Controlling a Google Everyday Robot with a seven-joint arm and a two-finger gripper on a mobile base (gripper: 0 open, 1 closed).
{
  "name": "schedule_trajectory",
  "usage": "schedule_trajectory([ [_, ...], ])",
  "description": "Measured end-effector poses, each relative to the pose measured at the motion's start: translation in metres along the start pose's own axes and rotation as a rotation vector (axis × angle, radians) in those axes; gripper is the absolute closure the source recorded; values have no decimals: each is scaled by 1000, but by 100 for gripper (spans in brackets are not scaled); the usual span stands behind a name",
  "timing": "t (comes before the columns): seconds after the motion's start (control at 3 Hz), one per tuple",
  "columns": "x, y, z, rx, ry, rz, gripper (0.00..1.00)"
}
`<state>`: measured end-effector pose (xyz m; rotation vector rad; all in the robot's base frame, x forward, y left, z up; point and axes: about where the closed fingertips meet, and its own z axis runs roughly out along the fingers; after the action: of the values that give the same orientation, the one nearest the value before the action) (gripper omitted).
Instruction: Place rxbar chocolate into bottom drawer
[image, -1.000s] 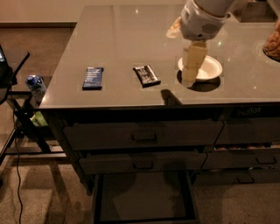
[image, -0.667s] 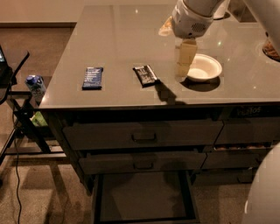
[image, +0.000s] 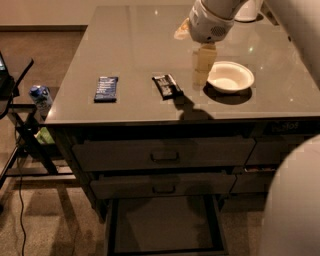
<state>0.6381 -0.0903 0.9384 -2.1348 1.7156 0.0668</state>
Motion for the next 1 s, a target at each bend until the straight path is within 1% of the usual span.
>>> schedule_trajectory([
  [0.33,-12,-32,32,-5,-33,-31,0],
  [0.67,-14,-37,45,-5,-47,-33,0],
  [1.0,-16,-43,67,-23,-66,-38,0],
])
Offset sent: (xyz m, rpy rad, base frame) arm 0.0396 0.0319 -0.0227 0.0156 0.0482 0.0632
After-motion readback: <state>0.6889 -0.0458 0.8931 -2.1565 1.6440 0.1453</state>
